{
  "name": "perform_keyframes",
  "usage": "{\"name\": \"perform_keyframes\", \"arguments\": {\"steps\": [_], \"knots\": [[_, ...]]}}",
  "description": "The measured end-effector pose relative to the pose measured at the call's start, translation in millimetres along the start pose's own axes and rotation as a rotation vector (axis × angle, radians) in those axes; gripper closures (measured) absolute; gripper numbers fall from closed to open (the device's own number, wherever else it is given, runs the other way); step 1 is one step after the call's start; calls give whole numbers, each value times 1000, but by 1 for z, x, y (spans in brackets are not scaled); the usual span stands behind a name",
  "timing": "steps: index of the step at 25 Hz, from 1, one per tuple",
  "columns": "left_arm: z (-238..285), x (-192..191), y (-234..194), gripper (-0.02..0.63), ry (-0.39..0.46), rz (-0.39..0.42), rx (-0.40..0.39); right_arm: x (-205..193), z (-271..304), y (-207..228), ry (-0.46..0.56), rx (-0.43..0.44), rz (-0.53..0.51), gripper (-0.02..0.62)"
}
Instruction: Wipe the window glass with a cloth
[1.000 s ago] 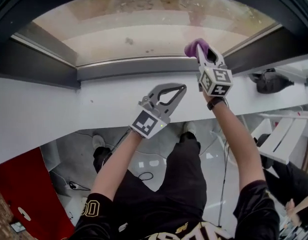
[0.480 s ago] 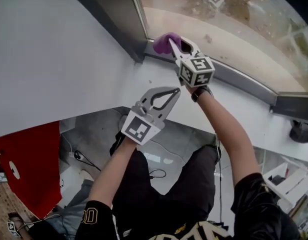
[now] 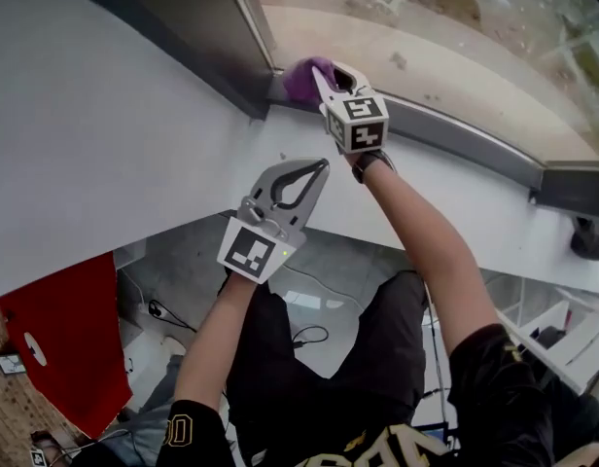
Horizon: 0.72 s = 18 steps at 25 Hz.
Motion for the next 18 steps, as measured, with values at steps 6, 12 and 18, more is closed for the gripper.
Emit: {"name": "perform_keyframes", "arguments": {"steps": [6,12,18], "knots": [[77,-11,119,592,10,-58,-203,-25,-167,106,-19,-192,3,523],[138,-20,244,592,21,-82,-364,-66,-365,229,-17,-484,122,523],[164,-15,313,592,37,-123,-453,-78,-517,315,34,-774,248,523]]}}
Point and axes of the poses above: the fingertips, and each gripper's own axes: z forward along the fingers, y to its right, x out of its top, the point moved 2 cm from there along -z, backward along the fingers, and after that the axes turned 12 degrees about x, right-handed, at the moved point
